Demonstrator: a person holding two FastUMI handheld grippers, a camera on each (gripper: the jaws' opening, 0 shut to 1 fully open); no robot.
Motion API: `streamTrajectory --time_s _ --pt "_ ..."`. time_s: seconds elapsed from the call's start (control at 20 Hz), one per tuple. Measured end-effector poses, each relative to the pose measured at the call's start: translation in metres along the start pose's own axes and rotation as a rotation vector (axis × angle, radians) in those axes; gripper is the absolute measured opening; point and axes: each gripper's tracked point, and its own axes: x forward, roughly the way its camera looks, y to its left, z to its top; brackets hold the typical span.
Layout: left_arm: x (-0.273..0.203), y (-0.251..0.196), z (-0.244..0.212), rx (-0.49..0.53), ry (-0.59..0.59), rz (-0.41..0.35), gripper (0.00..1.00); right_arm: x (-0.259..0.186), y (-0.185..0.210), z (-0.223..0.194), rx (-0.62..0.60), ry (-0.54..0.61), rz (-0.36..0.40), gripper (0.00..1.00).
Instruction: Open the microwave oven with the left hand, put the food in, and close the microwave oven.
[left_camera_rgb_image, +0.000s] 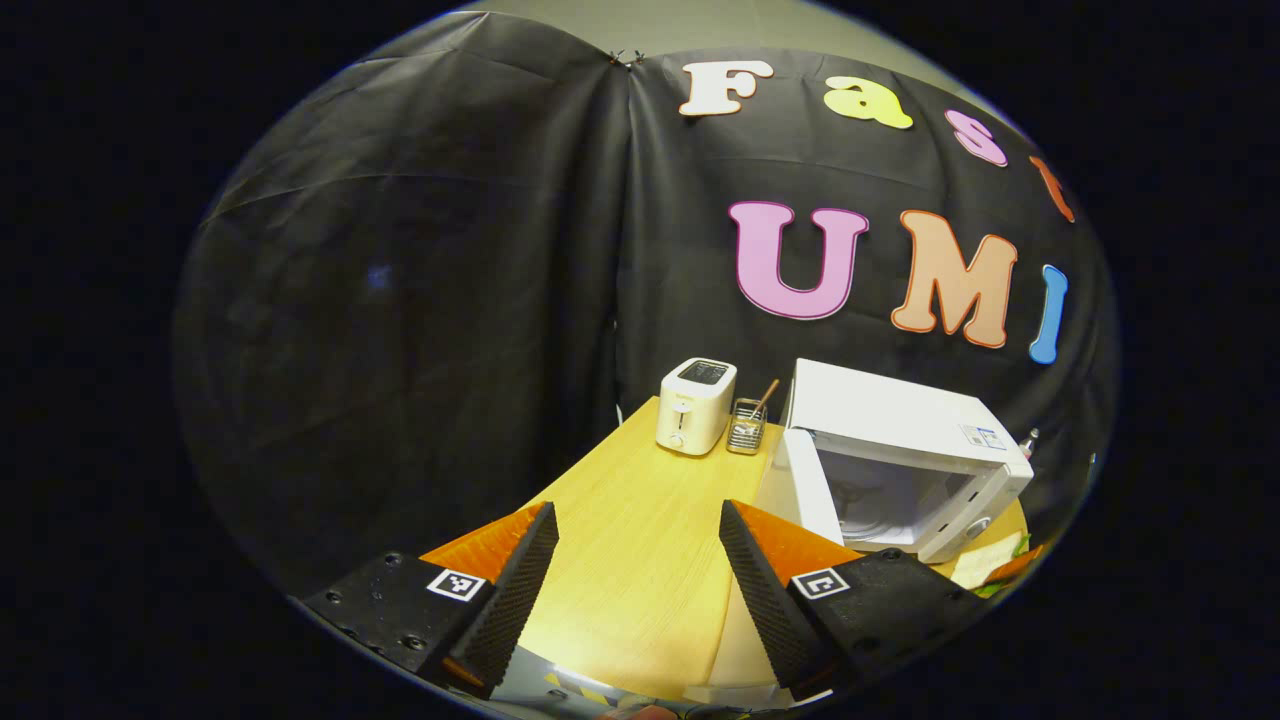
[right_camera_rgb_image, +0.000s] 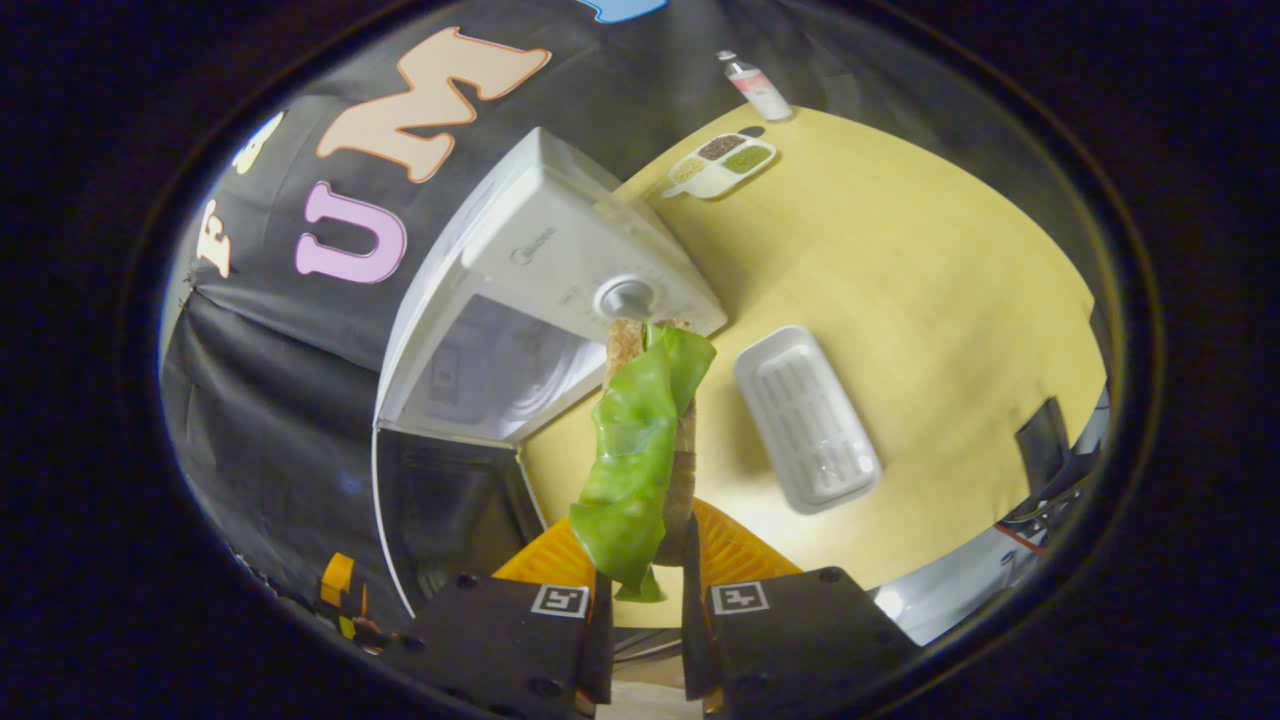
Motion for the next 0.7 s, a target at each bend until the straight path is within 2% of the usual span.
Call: streamTrajectory --time_s 0.15,0.35,0.7 --pt "0.010 -0.004 -0.004 0.023 0.013 -0.069 0.96 0.021 0.037 -0.019 0.010 0.003 0.067 0.30" --pt "0.024 0.001 -0.013 0.041 0.041 -0.123 0.95 0.056 0.083 -0.040 0.067 0.008 0.159 0.30" --pt "0.039 0.016 -0.020 0.062 0.065 -0.138 0.95 0.110 0.143 -0.017 0.262 -0.165 0.260 0.30"
